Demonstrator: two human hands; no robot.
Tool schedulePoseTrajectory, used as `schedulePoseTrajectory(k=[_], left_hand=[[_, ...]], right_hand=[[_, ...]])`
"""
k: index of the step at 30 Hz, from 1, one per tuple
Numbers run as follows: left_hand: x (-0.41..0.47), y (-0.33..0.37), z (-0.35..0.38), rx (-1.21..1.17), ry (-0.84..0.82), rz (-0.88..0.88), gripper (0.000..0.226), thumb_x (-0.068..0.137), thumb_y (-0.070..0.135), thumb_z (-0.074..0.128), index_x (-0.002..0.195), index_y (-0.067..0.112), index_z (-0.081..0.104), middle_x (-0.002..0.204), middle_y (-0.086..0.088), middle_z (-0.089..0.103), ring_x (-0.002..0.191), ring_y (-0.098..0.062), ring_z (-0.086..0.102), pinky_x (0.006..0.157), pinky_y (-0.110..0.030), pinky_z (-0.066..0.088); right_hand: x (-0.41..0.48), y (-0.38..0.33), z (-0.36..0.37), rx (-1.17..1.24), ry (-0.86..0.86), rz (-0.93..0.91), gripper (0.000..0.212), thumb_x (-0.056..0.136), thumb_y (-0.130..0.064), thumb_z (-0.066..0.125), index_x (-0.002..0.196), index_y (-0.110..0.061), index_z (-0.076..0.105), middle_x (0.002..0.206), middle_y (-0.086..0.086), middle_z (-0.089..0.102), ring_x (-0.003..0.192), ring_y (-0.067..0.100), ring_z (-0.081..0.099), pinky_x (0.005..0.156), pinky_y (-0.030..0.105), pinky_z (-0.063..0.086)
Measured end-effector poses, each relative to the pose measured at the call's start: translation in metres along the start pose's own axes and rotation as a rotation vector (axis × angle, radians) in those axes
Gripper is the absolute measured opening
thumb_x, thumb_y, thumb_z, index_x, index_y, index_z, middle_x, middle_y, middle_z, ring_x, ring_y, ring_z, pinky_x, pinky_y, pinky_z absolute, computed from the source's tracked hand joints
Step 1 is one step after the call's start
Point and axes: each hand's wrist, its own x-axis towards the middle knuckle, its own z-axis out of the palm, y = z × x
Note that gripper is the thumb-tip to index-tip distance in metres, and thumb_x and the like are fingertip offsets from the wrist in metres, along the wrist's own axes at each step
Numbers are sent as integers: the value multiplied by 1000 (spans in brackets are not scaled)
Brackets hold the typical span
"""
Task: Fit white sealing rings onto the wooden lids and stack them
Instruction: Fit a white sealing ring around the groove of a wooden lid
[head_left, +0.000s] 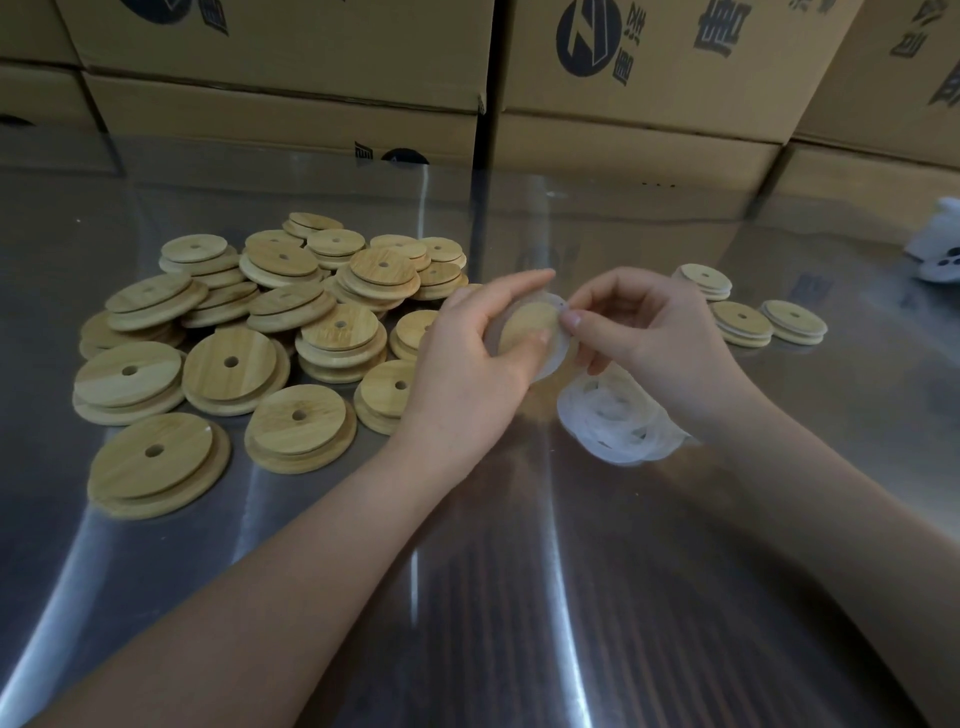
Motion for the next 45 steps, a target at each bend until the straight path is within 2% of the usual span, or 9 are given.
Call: schedulePoseTrajectory(k=[3, 6, 11, 17, 22, 30, 37, 41, 45], left_hand=[[-1, 1, 1, 122, -1, 46, 44, 86, 12, 69, 121, 39, 63, 113, 7, 55, 110, -7, 54, 100, -30, 46], [-1, 1, 1, 152, 3, 35, 43, 86, 9, 70, 118, 37, 65, 111, 9, 54, 109, -6, 53, 98, -26, 47], [0, 1, 0, 130, 62, 17, 35, 85, 11, 71, 110, 35, 69, 112, 10, 58, 106, -1, 56, 96, -24, 48], [2, 3, -2, 61, 83, -39, 29, 83, 10, 75, 102, 32, 72, 109, 7, 67, 104, -4, 62, 96, -34, 51], [2, 5, -3, 90, 60, -47, 32, 84, 6, 72, 105, 30, 72, 112, 8, 67, 106, 0, 60, 98, -27, 49], [0, 8, -2, 125, 35, -37, 33, 86, 4, 69, 104, 32, 71, 114, 9, 61, 108, -2, 56, 97, -24, 48], [-1, 10, -2, 158, 46, -15, 35, 85, 5, 69, 93, 39, 68, 110, 10, 57, 101, 7, 52, 84, 1, 38], [-1, 9, -2, 144, 70, -25, 33, 84, 8, 72, 88, 40, 69, 107, 11, 58, 101, 3, 55, 85, -6, 43], [0, 9, -4, 144, 56, -36, 31, 84, 10, 72, 86, 40, 68, 108, 10, 60, 101, 4, 55, 82, -4, 43]], right_hand=[[-2, 0, 3, -33, -46, -39, 13, 87, -5, 69, 81, -16, 70, 72, 7, 67, 63, 16, 60, 59, 29, 52], [-3, -1, 5, -46, -56, -62, 16, 86, -9, 69, 79, -23, 70, 78, 8, 68, 65, 17, 61, 62, 32, 54], [-3, 0, 7, -85, -27, -69, 14, 83, -10, 73, 80, -23, 68, 79, 4, 69, 74, 34, 65, 68, 50, 57], [-3, -1, 9, -156, 49, -90, 19, 81, -8, 75, 74, -24, 68, 76, 1, 71, 72, 21, 67, 70, 36, 57], [-2, -2, 8, -165, 48, -54, 20, 81, -7, 74, 73, -24, 68, 73, 2, 72, 68, 19, 69, 70, 33, 58], [2, -4, -1, -12, -43, 82, 13, 82, -3, 74, 74, -13, 71, 73, 13, 73, 67, 21, 71, 68, 29, 59], [4, -4, -8, 26, -124, 120, 20, 82, -3, 74, 72, -20, 74, 77, 14, 73, 69, 21, 71, 67, 25, 57], [3, -4, -8, 24, -132, 97, 21, 83, -2, 72, 74, -21, 74, 79, 16, 73, 71, 22, 71, 69, 25, 57], [1, -4, -6, 29, -112, 90, 15, 84, -2, 71, 78, -16, 73, 81, 16, 73, 72, 21, 71, 69, 25, 58]])
